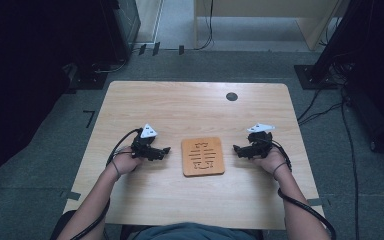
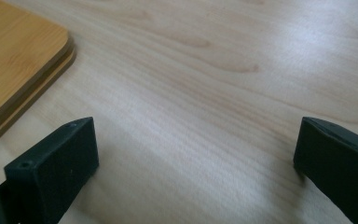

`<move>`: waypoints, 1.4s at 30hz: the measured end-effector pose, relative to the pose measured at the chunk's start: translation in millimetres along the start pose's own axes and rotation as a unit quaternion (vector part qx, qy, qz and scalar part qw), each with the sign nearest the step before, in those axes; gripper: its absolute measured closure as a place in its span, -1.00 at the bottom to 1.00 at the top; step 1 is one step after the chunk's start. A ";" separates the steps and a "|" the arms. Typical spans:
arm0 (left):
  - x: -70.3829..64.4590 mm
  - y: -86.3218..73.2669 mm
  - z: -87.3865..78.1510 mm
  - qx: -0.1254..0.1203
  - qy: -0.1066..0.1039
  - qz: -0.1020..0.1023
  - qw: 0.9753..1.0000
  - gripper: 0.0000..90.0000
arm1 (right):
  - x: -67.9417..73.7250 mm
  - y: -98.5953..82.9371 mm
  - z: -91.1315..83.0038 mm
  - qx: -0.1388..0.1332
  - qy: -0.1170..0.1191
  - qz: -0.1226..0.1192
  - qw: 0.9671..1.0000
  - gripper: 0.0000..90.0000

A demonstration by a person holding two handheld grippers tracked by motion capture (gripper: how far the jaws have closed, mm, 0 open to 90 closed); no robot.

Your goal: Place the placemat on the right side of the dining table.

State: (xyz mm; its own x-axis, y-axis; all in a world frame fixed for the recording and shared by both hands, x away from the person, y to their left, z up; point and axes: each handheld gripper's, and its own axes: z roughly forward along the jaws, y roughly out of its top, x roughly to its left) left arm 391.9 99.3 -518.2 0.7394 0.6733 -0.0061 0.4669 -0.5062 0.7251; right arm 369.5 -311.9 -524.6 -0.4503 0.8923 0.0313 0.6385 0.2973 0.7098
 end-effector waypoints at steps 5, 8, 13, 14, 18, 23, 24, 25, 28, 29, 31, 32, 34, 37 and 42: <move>0.0 0.1 0.1 0.001 0.000 0.000 1.000 -0.73 | 1.1 2.1 2.3 -0.001 -0.006 0.005 1.000 -1.00; 0.0 0.4 0.4 0.001 0.001 -0.001 1.000 -0.74 | 1.5 3.3 3.4 -0.001 -0.009 0.008 1.000 -1.00; -0.1 0.8 1.2 0.000 0.001 -0.002 1.000 -0.75 | 0.7 8.9 4.5 0.020 -0.004 0.003 1.000 -1.00; -0.2 0.8 1.2 0.000 0.001 -0.002 1.000 -0.76 | 0.6 9.9 4.5 0.024 -0.004 0.003 1.000 -1.00; -0.7 0.9 1.3 0.000 0.003 -0.004 1.000 -0.76 | 0.9 15.1 5.2 0.046 -0.004 0.003 0.999 -1.00; -0.8 1.2 1.4 0.002 0.004 -0.004 1.000 -0.76 | 1.5 19.6 6.2 0.064 -0.009 0.003 0.998 -1.00; -0.9 1.3 1.5 0.002 0.005 -0.004 1.000 -0.77 | 1.5 20.2 6.3 0.066 -0.010 0.003 0.998 -1.00; -1.0 1.3 1.6 0.001 0.005 -0.005 1.000 -0.77 | 1.8 20.6 6.4 0.068 -0.010 0.004 0.998 -1.00; -1.0 1.4 1.7 0.002 0.005 -0.005 1.000 -0.77 | 2.2 22.3 6.2 0.077 -0.011 0.006 0.997 -1.00; -0.9 1.5 1.8 0.002 0.005 -0.004 1.000 -0.77 | 2.4 22.8 6.2 0.078 -0.011 0.007 0.997 -0.99; -1.2 1.8 2.2 0.001 0.005 -0.005 1.000 -0.77 | 2.2 24.0 5.6 0.082 -0.009 0.005 0.997 -0.93; -1.3 1.8 2.2 0.001 0.005 -0.006 1.000 -0.77 | 2.2 24.7 4.7 0.082 -0.008 0.003 0.997 -0.86; -1.2 1.8 2.2 0.001 0.005 -0.006 1.000 -0.77 | 2.3 25.3 3.7 0.083 -0.006 -0.001 0.997 -0.82; -1.5 2.4 2.6 0.002 0.006 -0.007 1.000 -0.77 | 3.5 25.4 3.1 0.085 -0.005 0.001 0.996 -0.78; -3.9 3.3 1.6 0.009 0.007 -0.008 1.000 -0.77 | 5.8 28.7 0.0 0.090 0.000 0.004 0.996 -0.60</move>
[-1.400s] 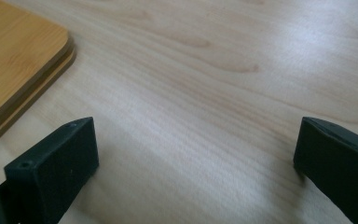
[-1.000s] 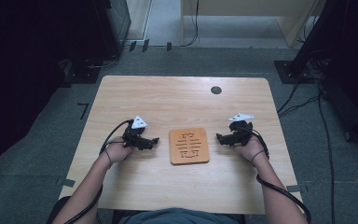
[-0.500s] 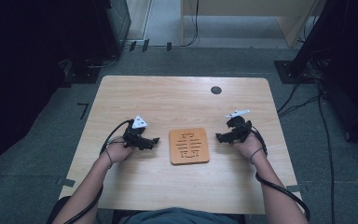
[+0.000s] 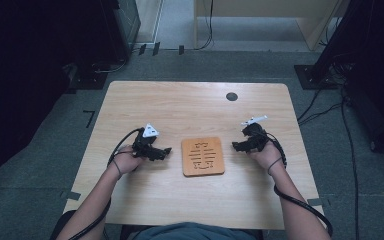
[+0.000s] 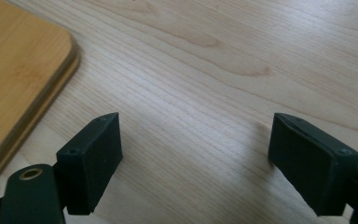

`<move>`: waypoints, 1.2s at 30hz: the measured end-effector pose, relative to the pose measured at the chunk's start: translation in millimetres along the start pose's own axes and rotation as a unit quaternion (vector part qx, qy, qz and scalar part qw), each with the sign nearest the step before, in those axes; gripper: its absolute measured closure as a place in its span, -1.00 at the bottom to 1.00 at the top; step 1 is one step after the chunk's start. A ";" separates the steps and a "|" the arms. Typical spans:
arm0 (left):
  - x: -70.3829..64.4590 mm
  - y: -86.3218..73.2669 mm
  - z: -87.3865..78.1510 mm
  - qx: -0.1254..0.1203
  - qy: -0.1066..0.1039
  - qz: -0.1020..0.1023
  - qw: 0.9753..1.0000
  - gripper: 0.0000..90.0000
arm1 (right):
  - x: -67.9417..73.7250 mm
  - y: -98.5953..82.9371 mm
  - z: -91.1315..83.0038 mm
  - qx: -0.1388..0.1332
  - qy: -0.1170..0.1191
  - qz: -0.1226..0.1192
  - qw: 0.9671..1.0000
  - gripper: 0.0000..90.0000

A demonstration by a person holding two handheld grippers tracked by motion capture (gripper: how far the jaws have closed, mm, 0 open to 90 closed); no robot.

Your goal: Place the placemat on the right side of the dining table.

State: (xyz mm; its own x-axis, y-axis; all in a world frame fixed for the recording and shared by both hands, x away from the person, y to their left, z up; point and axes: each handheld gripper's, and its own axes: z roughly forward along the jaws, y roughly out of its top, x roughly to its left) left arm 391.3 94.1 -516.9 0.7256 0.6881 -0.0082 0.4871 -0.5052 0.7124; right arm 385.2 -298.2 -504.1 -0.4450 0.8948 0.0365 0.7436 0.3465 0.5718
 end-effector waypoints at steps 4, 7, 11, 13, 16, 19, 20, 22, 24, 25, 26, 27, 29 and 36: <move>-2.7 0.9 -0.8 0.004 -0.002 0.001 1.000 -0.73 | 6.0 1.2 -2.7 -0.004 0.006 -0.007 1.000 -0.58; -3.6 1.7 -0.8 0.006 -0.003 0.000 1.000 -0.72 | 8.9 2.2 -3.7 -0.010 0.010 -0.008 1.000 -0.58; -3.8 2.5 -1.6 0.009 -0.004 -0.006 1.000 -0.72 | 11.0 2.1 -3.5 -0.010 0.018 -0.003 1.000 -0.58; -4.7 3.2 -2.1 0.013 -0.007 -0.009 1.000 -0.72 | 12.3 2.5 -3.8 -0.009 0.021 0.001 1.000 -0.57; -6.2 4.1 -2.3 0.015 -0.011 -0.011 1.000 -0.72 | 13.8 2.7 -3.7 -0.007 0.024 -0.001 1.000 -0.57; -7.1 4.6 -2.6 0.015 -0.012 -0.009 1.000 -0.72 | 16.3 3.2 -3.2 -0.006 0.028 -0.003 1.000 -0.57; -7.2 4.5 -2.5 0.015 -0.012 -0.009 1.000 -0.72 | 16.9 3.4 -3.1 -0.007 0.029 -0.004 1.000 -0.57; -7.2 4.0 -2.2 0.015 -0.012 -0.010 1.000 -0.72 | 17.8 3.7 -2.9 -0.008 0.031 -0.004 0.999 -0.57; -7.0 4.1 -2.5 0.016 -0.011 -0.009 1.000 -0.72 | 18.5 4.1 -2.8 -0.008 0.033 -0.004 0.999 -0.57; -7.1 4.3 -2.9 0.016 -0.011 -0.010 1.000 -0.72 | 18.9 4.2 -2.8 -0.007 0.033 -0.004 0.999 -0.57; -7.2 4.4 -3.2 0.016 -0.011 -0.010 1.000 -0.72 | 19.4 4.3 -2.6 -0.007 0.035 -0.005 0.999 -0.57; -7.5 4.7 -3.6 0.016 -0.013 -0.010 1.000 -0.72 | 19.6 4.4 -2.5 -0.008 0.035 -0.006 0.999 -0.57; -8.2 5.0 -3.9 0.014 -0.014 -0.009 1.000 -0.72 | 21.1 4.6 -1.8 -0.007 0.038 -0.008 0.999 -0.57; -8.5 6.8 -6.2 0.016 -0.008 -0.022 1.000 -0.72 | 24.2 6.5 -0.2 -0.004 0.043 -0.014 0.999 -0.57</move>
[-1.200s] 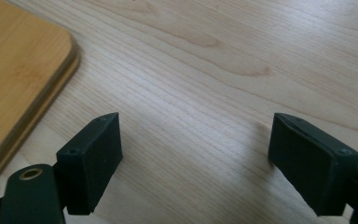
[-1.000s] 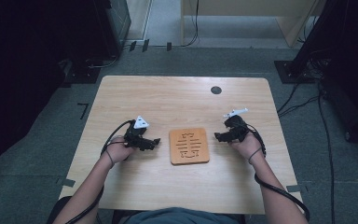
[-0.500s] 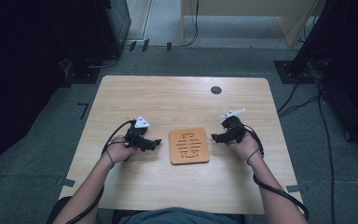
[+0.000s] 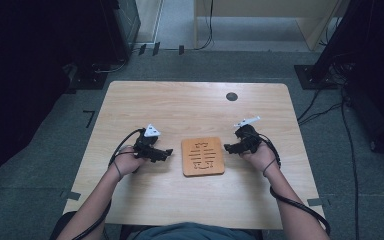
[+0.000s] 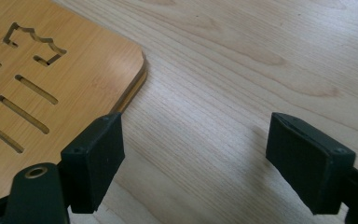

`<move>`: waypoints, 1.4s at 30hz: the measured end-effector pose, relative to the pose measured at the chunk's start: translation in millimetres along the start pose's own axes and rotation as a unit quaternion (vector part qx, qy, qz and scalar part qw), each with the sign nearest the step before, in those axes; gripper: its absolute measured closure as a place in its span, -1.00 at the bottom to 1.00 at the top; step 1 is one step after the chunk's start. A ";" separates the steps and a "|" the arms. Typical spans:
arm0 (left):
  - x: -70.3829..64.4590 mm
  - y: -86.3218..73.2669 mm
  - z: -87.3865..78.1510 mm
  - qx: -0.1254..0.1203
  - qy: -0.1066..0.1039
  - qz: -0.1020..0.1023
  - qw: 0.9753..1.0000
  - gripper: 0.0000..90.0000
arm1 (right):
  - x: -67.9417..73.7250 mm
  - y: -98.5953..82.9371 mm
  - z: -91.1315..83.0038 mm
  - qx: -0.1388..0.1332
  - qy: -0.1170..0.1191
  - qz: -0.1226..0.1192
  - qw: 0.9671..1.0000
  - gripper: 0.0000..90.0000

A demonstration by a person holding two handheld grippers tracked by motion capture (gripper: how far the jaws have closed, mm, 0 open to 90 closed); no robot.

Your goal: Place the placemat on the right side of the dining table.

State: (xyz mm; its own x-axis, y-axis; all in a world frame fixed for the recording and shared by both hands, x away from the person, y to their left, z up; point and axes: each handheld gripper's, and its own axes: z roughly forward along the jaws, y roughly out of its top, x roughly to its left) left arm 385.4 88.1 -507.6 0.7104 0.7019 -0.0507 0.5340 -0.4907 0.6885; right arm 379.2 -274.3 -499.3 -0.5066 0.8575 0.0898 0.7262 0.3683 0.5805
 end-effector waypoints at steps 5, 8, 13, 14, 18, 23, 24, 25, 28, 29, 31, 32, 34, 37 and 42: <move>1.4 1.7 -3.7 -0.007 0.001 -0.008 1.000 -0.72 | 3.6 1.9 1.9 0.001 0.003 -0.008 1.000 -0.57; 1.2 1.0 -4.4 -0.006 0.002 -0.007 1.000 -0.72 | 5.9 3.2 2.8 0.000 0.006 -0.014 1.000 -0.57; -0.2 0.1 -4.5 -0.005 0.001 -0.007 1.000 -0.72 | 8.7 4.8 3.9 0.002 0.008 -0.017 1.000 -0.58; -0.3 -0.1 -4.5 -0.005 0.001 -0.007 1.000 -0.72 | 9.2 5.1 4.3 0.003 0.008 -0.020 1.000 -0.57; 1.7 -1.5 -5.5 -0.002 0.002 -0.008 1.000 -0.72 | 11.3 5.9 4.8 0.004 0.010 -0.022 1.000 -0.58; 2.1 -2.3 -6.0 0.000 0.003 -0.011 1.000 -0.72 | 12.5 6.8 5.6 0.004 0.010 -0.030 0.999 -0.58; 1.6 -2.4 -5.9 -0.001 0.003 -0.010 1.000 -0.72 | 12.7 6.9 5.7 0.005 0.010 -0.029 1.000 -0.57; 1.1 -2.5 -5.7 0.000 0.002 -0.010 1.000 -0.72 | 12.8 6.9 5.7 0.005 0.010 -0.030 0.999 -0.58; 0.2 -2.7 -5.6 0.001 0.001 -0.009 1.000 -0.72 | 13.8 7.3 5.7 0.006 0.011 -0.028 1.000 -0.57; 0.0 -2.7 -5.7 0.001 0.001 -0.009 1.000 -0.72 | 14.1 7.5 5.7 0.006 0.011 -0.028 1.000 -0.57; 0.0 -2.8 -6.1 0.001 0.001 -0.009 1.000 -0.72 | 14.8 8.0 5.6 0.006 0.012 -0.032 0.999 -0.57; 0.0 -2.8 -6.4 0.001 0.001 -0.008 1.000 -0.72 | 15.4 8.1 5.7 0.005 0.012 -0.033 0.999 -0.57; 0.1 -2.9 -6.8 0.001 0.001 -0.008 1.000 -0.72 | 16.4 8.5 6.3 0.005 0.014 -0.036 0.999 -0.57; -0.8 -3.2 -7.3 0.001 0.000 -0.008 1.000 -0.72 | 18.0 9.5 7.2 0.005 0.016 -0.038 0.999 -0.57; -2.9 -3.7 -7.8 0.001 -0.001 -0.007 1.000 -0.72 | 20.3 11.1 8.4 0.006 0.017 -0.040 0.999 -0.57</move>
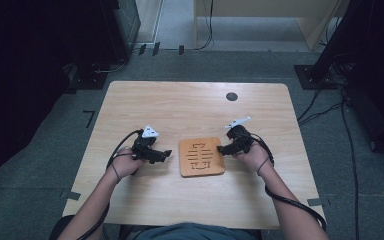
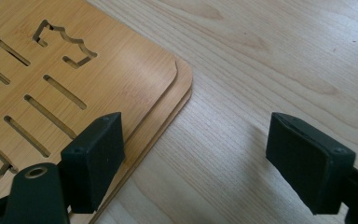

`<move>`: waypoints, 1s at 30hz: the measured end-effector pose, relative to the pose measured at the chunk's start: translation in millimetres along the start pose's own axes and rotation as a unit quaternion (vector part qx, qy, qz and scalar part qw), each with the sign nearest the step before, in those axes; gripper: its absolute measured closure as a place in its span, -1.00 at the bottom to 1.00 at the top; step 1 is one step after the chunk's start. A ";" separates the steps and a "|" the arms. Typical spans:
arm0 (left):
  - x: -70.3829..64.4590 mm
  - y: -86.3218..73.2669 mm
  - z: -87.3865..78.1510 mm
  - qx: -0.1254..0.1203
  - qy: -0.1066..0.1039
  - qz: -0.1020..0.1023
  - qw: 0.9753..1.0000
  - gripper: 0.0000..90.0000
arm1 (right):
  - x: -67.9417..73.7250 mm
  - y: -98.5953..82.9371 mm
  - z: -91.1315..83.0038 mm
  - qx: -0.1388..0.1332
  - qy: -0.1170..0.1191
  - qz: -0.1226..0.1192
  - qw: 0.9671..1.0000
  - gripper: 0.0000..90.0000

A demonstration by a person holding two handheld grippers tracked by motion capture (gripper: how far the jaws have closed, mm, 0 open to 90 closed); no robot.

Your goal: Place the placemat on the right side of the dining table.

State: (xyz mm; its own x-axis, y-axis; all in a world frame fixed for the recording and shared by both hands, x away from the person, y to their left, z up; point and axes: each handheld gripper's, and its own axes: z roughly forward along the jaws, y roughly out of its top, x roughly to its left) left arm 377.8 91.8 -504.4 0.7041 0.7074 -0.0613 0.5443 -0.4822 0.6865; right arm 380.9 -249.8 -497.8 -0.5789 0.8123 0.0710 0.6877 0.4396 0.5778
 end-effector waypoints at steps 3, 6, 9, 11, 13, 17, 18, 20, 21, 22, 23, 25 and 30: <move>-0.9 0.0 -0.3 0.001 -0.002 -0.005 1.000 -0.72 | 1.3 1.1 0.9 0.000 0.002 -0.002 1.000 -0.57; -1.1 0.6 -0.9 0.006 -0.007 -0.018 1.000 -0.72 | 2.8 2.4 1.9 0.001 0.001 -0.003 1.000 -0.58; -2.2 0.2 -1.5 0.005 -0.009 -0.021 1.000 -0.72 | 4.4 4.0 3.0 0.001 0.002 -0.008 1.000 -0.58; -3.0 -0.4 -2.1 0.006 -0.008 -0.018 1.000 -0.72 | 5.5 5.4 4.0 0.001 0.004 -0.009 1.000 -0.58; -4.2 -0.9 -2.5 0.006 -0.009 -0.018 1.000 -0.72 | 6.7 6.6 5.1 0.001 0.006 -0.010 1.000 -0.58; -6.1 -1.2 -3.3 0.004 -0.010 -0.016 1.000 -0.72 | 9.1 8.7 6.6 0.001 0.007 -0.014 1.000 -0.58; -6.6 -1.0 -3.5 0.004 -0.011 -0.015 1.000 -0.71 | 9.7 9.2 7.1 0.001 0.007 -0.016 1.000 -0.58; -7.6 -0.6 -4.4 0.007 -0.015 -0.016 1.000 -0.71 | 10.9 10.1 7.6 0.002 0.008 -0.017 1.000 -0.58; -8.5 -0.3 -4.7 0.005 -0.017 -0.016 1.000 -0.71 | 11.2 10.5 8.1 0.001 0.009 -0.019 1.000 -0.58; -9.0 -0.1 -5.1 0.006 -0.019 -0.013 1.000 -0.71 | 11.5 10.9 8.3 0.001 0.009 -0.020 1.000 -0.58; -9.7 0.0 -5.2 0.006 -0.019 -0.011 1.000 -0.71 | 12.2 11.3 8.5 0.001 0.009 -0.018 1.000 -0.58; -11.2 0.0 -5.1 0.006 -0.021 -0.010 1.000 -0.70 | 13.2 12.0 9.1 0.001 0.009 -0.020 1.000 -0.58; -15.1 -0.4 -3.8 0.006 -0.025 -0.006 1.000 -0.70 | 15.7 13.8 10.6 0.000 0.011 -0.021 1.000 -0.58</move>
State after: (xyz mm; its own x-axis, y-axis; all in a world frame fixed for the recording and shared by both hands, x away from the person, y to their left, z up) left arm 365.2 83.3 -501.0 0.7190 0.6869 -0.1060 0.5583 -0.4800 0.6767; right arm 386.0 -226.9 -497.3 -0.6168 0.7845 0.0635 0.6626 0.4741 0.5799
